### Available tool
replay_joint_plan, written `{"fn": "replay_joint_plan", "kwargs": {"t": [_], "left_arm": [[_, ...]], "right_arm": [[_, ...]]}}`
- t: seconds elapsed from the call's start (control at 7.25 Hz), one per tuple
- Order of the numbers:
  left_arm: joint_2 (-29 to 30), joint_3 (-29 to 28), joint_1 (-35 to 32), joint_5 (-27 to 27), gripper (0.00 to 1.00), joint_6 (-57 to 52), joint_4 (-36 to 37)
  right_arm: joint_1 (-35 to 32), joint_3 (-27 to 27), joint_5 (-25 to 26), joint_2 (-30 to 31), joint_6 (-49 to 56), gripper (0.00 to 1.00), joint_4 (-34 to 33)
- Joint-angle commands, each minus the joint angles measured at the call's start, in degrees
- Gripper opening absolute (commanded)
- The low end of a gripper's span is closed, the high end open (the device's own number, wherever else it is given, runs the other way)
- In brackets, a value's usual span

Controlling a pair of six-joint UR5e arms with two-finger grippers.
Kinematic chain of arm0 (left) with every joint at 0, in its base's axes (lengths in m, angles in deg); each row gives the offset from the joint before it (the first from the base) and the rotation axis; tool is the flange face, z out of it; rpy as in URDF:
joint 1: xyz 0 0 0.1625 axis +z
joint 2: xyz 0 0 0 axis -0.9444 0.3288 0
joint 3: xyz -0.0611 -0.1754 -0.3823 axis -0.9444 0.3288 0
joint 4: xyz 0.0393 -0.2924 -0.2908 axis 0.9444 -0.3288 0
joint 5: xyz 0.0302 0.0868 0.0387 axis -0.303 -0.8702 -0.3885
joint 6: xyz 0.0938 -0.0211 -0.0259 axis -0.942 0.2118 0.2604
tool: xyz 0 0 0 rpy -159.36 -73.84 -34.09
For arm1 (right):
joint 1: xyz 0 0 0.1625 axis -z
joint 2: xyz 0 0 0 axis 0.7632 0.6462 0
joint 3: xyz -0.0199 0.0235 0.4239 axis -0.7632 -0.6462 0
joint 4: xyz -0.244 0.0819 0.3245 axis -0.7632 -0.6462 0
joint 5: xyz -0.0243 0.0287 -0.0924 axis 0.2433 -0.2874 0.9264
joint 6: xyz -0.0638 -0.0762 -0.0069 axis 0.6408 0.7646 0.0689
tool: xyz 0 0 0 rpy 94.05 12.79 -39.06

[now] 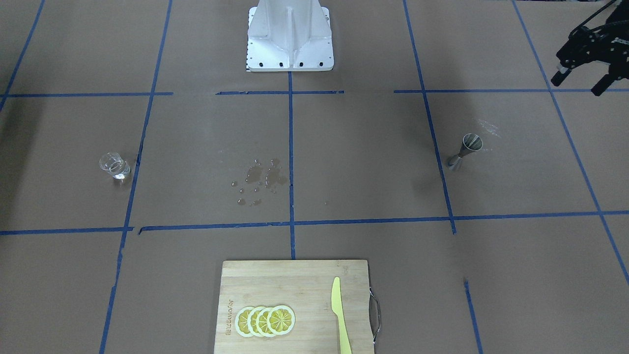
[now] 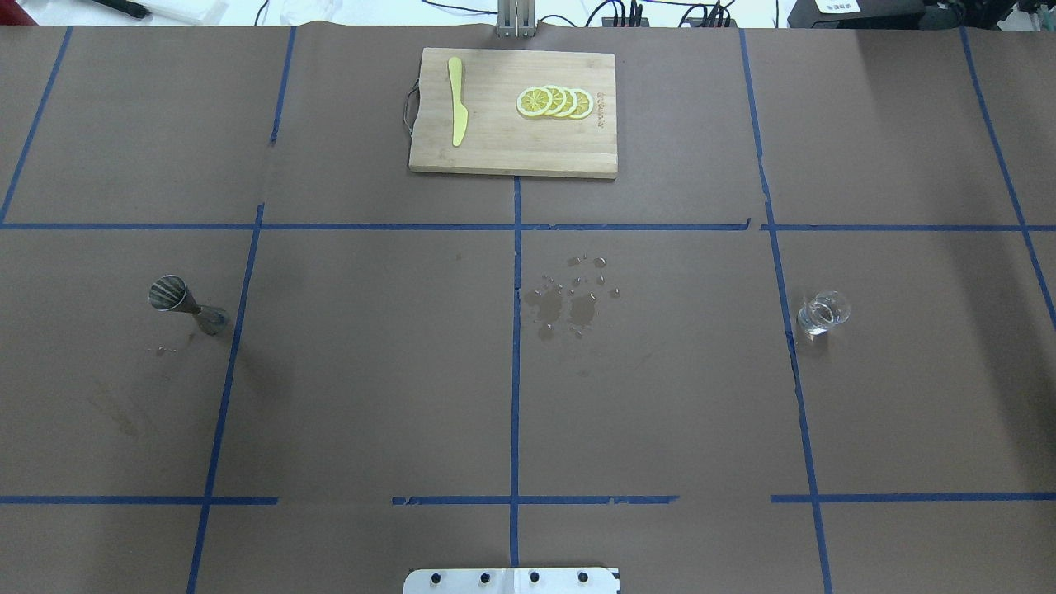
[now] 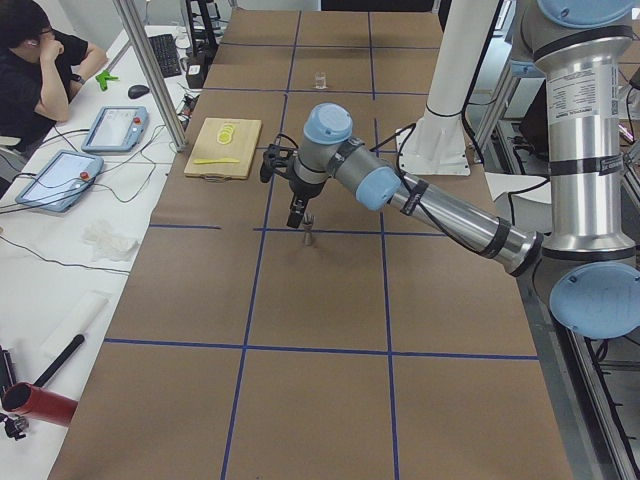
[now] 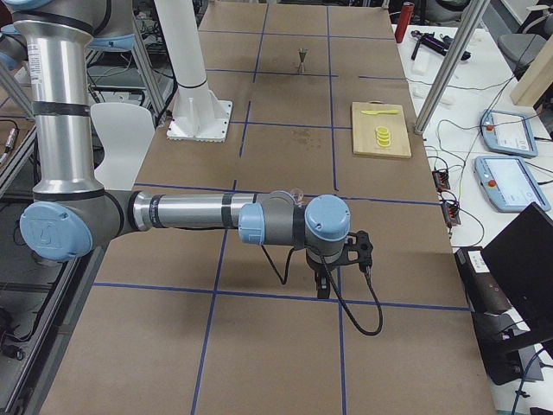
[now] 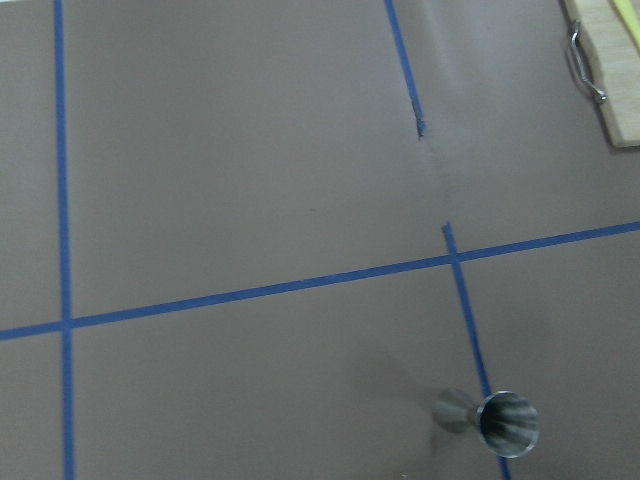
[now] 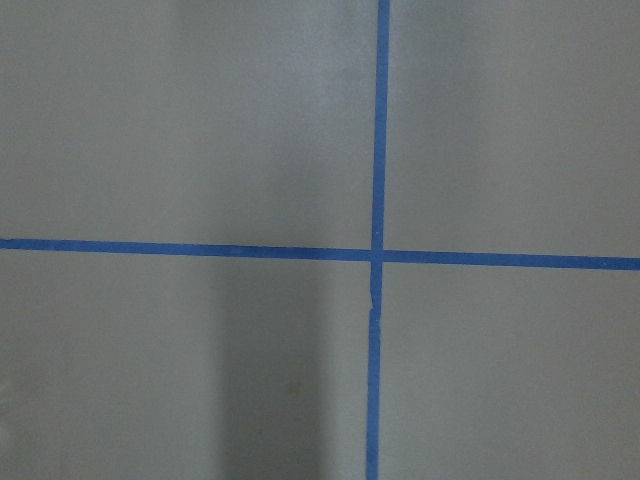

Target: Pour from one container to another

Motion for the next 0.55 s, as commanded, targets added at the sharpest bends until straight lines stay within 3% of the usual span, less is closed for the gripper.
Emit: {"fn": "replay_joint_plan", "kwargs": {"t": [0.0,0.28,0.41], "left_arm": [[-2.8,1.5,12.6,-12.3,0.99,14.7,-10.4],[-3.7,3.9,23.8,-26.6,0.99,23.1,-10.4],[-4.9,4.1,30.4,-35.6,0.99,27.2,-10.3]], "right_arm": [[4.5,8.8,0.5,1.1,-12.6,1.0,-0.1],[11.2,18.8,6.1,4.4,-23.8,1.0,-0.1],[13.6,21.5,6.3,4.6,-29.1,1.0,-0.1]]}}
